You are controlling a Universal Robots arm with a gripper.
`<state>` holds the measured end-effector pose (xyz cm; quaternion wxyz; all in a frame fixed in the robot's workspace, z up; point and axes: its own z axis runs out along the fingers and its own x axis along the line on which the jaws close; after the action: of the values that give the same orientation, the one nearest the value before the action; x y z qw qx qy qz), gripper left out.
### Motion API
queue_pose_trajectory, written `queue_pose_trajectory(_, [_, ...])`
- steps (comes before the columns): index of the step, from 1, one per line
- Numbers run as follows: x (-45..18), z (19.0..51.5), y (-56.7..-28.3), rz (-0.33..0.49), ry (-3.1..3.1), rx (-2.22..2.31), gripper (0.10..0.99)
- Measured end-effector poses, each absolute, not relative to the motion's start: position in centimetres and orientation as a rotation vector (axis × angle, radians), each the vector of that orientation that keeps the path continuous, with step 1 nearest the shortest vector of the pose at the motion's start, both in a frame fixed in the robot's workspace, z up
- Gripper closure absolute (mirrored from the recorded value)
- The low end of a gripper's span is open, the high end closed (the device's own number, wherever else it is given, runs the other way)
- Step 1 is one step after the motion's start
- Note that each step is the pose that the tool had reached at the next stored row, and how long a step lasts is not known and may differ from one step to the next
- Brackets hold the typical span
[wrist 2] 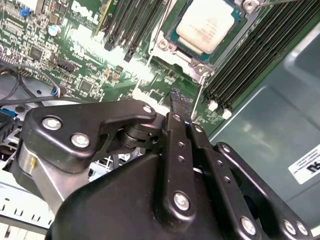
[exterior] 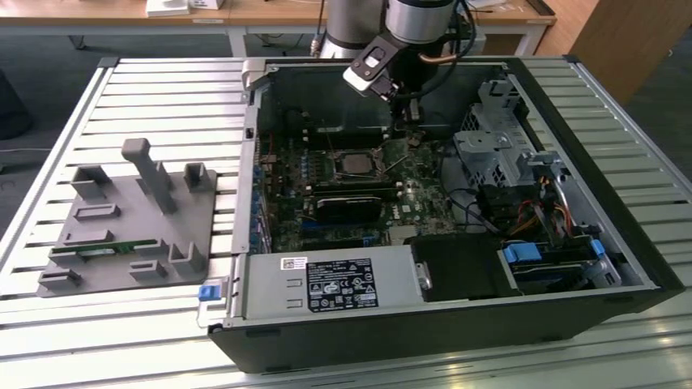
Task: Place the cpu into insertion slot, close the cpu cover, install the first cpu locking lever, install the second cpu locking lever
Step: 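Close the cpu cover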
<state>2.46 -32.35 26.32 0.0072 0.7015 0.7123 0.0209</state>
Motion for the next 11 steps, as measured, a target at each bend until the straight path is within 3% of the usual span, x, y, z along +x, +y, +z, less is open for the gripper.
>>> queue_pose_trajectory(11, [4.3, 26.0, -32.3, 0.062, 2.229, 2.195, 0.980])
